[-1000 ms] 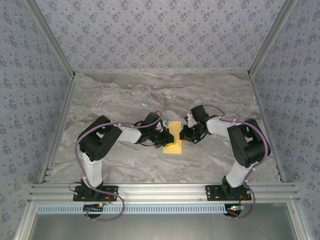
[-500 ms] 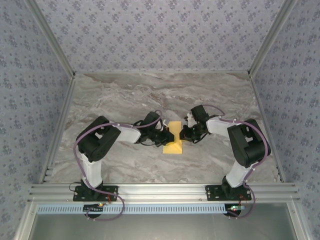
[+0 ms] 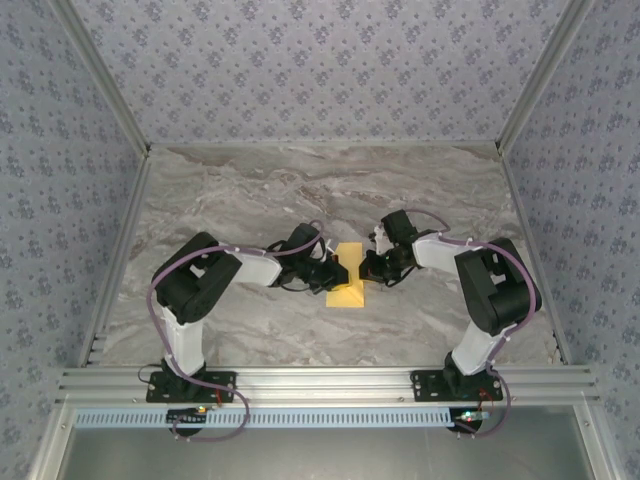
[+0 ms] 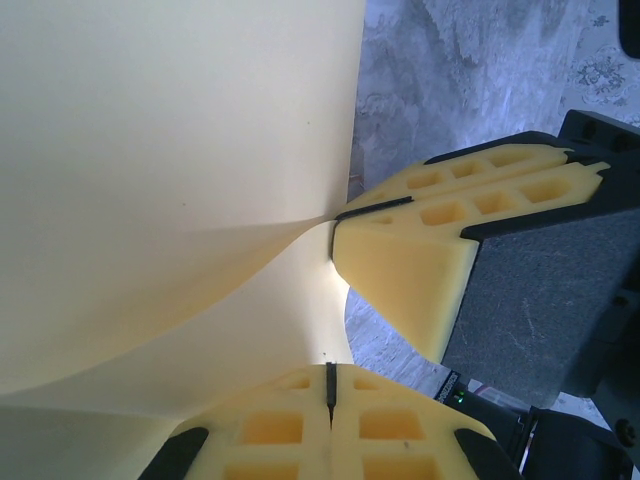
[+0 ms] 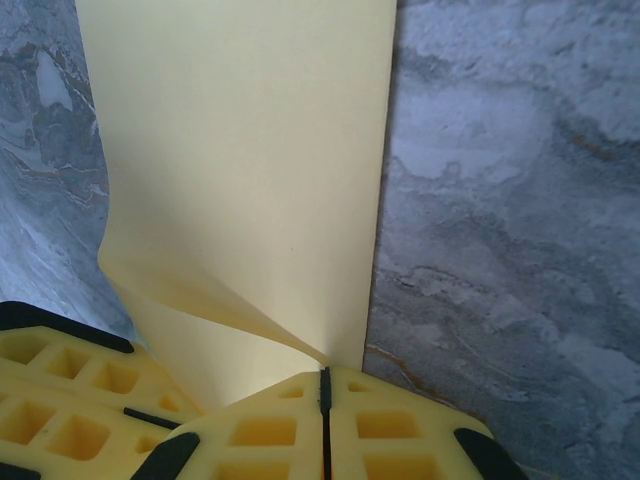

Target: Fold a paper plane with a square sheet of paper (pick it up from the middle)

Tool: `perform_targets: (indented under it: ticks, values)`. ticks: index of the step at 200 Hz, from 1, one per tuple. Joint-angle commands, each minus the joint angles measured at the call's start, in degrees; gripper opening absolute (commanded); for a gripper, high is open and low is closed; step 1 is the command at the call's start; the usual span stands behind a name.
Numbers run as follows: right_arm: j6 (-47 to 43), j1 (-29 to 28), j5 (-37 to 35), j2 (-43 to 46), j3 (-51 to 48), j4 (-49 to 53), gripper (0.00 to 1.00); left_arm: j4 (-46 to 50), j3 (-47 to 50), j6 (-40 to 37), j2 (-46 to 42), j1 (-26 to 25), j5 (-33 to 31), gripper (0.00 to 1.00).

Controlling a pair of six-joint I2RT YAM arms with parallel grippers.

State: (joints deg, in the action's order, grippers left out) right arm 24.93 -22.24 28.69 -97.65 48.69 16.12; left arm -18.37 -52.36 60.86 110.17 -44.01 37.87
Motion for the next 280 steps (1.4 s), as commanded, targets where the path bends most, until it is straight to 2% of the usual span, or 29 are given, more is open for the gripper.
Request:
perform_targets:
  ticks: [1, 43, 189, 280]
  values:
    - [-1.03, -0.09, -2.22, 2.12, 0.45, 0.95, 0.07, 0.02, -0.83, -1.36, -1.14, -0.32, -0.25, 0.02]
    - [-1.47, -0.39, -1.77, 3.59, -0.08, 1.36, 0.07, -0.17, -0.66, -1.39, -1.47, -0.37, -0.29, 0.02]
    - [-1.55, -0.74, -0.96, -0.92, 0.88, 0.86, 0.08, -1.55, -0.55, -1.44, -1.76, -0.40, -0.34, 0.02]
    - [-1.57, -0.79, -2.23, -1.58, 1.15, 1.44, 0.08, 2.45, -0.92, -1.80, -0.04, -0.38, -1.81, 0.01]
